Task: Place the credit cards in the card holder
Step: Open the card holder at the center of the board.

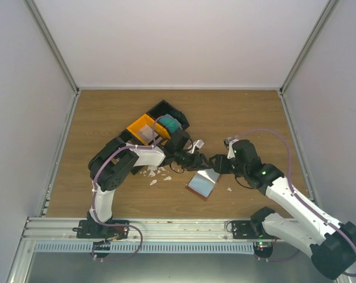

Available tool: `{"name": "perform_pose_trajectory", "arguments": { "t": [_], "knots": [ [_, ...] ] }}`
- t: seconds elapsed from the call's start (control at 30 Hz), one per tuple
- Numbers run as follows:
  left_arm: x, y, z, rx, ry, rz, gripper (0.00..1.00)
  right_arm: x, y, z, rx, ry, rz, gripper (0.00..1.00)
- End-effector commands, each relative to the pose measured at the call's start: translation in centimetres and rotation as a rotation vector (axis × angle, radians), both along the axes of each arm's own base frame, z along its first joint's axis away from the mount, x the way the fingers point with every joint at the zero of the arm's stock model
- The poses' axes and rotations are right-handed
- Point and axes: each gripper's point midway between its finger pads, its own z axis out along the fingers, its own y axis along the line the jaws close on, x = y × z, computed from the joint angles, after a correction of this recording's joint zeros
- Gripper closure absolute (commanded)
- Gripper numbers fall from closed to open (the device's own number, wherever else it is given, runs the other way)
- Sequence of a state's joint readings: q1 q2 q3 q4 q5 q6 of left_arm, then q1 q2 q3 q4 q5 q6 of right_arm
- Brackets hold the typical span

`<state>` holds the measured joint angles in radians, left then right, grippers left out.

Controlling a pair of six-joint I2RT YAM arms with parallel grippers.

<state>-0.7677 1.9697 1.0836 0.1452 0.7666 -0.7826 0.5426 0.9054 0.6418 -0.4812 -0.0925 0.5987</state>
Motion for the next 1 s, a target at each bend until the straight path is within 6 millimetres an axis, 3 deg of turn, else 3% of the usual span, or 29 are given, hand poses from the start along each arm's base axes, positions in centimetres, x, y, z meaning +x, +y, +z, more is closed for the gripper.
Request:
{"name": "perform_pose_trajectory", "arguments": {
  "t": [0.0, 0.2, 0.3, 0.43, 0.6, 0.77, 0.87, 0.97],
  "knots": [
    [1.4, -0.6, -1.7, 0.051, -0.033, 0.049, 0.52, -1.4, 1.1, -0.2, 0.018, 0.043, 0.104, 0.53],
    [1.4, -0.5, -3.9, 0.122, -0.041, 0.067, 0.59, -2.6, 2.5, -4.4, 0.037, 0.149, 0.197, 0.74],
    [1.7, -0.3, -3.8, 0.138, -0.063, 0.081, 0.63, -2.5, 2.6, -7.3, 0.007, 0.216, 0.188, 0.77],
    [2.0, 0.0, -2.3, 0.138, -0.113, 0.092, 0.63, -1.7, 1.2, -10.8, -0.116, 0.27, 0.131, 0.77],
    [1.5, 1.4, -0.1, 0.149, -0.157, 0.112, 0.58, -2.2, 0.6, -13.0, -0.22, 0.315, 0.101, 0.69],
    [0.1, 5.5, -0.3, 0.28, -0.15, 0.195, 0.41, -3.4, 0.3, -14.6, -0.154, 0.428, -0.031, 0.59],
    [-1.8, 7.8, -0.6, 0.285, -0.11, 0.244, 0.32, -4.4, -1.0, -16.2, -0.15, 0.481, -0.134, 0.51],
    [-4.3, 8.7, -0.9, 0.232, -0.045, 0.266, 0.26, -4.5, -1.7, -17.0, -0.134, 0.492, -0.193, 0.5]
  ]
}}
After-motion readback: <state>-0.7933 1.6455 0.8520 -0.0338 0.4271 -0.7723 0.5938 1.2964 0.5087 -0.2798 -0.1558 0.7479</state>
